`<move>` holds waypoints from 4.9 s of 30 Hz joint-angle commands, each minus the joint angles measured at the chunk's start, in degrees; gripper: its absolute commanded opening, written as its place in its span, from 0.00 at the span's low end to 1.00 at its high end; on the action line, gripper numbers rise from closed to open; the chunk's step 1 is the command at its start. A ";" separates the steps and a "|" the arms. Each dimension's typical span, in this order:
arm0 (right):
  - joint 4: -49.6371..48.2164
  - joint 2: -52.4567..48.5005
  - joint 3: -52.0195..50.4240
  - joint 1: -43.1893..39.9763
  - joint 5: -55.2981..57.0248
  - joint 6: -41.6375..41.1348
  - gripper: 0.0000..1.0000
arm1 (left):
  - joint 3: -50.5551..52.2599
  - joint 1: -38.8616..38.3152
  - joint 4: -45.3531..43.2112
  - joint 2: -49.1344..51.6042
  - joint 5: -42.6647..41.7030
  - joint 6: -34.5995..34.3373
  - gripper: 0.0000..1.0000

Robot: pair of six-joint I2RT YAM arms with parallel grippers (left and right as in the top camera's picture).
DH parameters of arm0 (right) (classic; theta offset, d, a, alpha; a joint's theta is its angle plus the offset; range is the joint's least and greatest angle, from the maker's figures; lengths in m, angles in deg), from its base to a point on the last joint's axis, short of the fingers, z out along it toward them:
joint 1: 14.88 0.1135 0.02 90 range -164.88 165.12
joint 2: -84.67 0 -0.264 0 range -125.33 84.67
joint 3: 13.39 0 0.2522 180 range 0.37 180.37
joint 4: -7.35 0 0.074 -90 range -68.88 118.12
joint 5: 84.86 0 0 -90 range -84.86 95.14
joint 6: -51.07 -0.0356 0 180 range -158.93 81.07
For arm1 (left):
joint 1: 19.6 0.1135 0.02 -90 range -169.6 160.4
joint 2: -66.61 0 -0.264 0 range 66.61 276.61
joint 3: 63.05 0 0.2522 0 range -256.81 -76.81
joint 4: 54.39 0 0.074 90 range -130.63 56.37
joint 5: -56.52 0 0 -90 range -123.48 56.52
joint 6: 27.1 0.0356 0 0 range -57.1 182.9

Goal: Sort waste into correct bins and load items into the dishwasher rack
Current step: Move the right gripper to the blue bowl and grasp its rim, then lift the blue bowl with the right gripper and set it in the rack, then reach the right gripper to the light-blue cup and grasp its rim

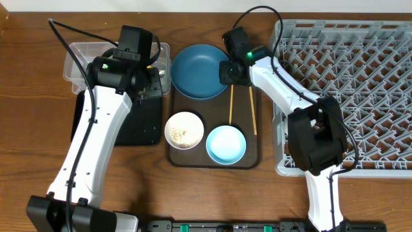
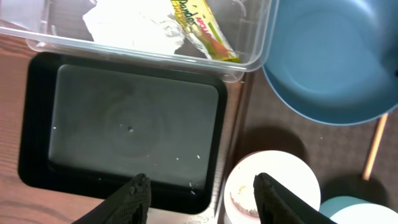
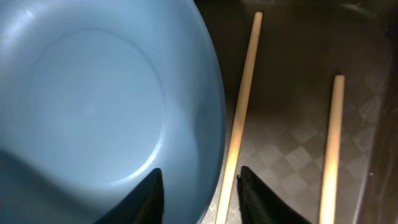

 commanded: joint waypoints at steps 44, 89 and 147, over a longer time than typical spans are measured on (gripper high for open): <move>14.32 34.14 7.50 -22.64 54.10 40.76 0.01 | -0.63 0.17 0.11 0.33 1.55 -0.13 0.87; -13.57 9.38 6.54 -35.85 55.98 80.96 0.02 | -0.63 0.17 0.11 0.33 1.55 -0.13 0.95; 5.53 23.43 7.21 -34.62 -21.66 29.03 0.99 | -0.63 0.17 0.11 0.33 1.55 -0.13 0.96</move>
